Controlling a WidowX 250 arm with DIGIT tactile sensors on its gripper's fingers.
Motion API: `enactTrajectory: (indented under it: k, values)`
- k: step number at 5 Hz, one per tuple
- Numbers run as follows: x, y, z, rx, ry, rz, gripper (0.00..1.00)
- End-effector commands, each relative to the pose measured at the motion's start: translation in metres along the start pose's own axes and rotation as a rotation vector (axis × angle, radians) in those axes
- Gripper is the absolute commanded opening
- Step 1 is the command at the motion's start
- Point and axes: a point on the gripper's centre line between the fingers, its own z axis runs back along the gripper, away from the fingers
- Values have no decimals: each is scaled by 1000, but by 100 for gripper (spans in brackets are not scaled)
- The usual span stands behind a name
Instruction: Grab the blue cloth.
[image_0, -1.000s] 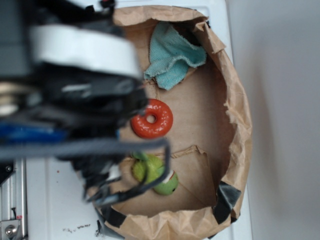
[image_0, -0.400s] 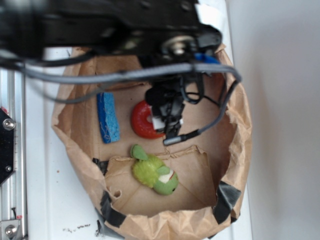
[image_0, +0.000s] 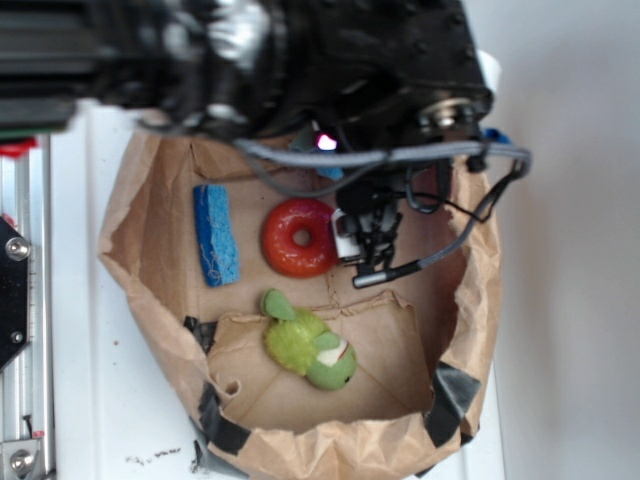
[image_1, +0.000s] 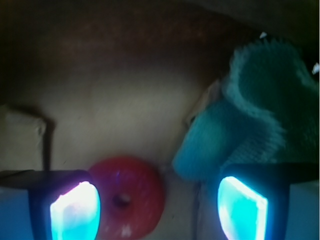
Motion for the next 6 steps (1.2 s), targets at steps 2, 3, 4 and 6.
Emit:
enactTrajectory:
  k: [2,3,4,6]
  values:
    - [10,50,43,-39,-90,195,100]
    - [-6,60,59,33,-204,245,100]
    - [-11,64,61,135,-278,304,100]
    - [11,68,32,224,-240,324,100]
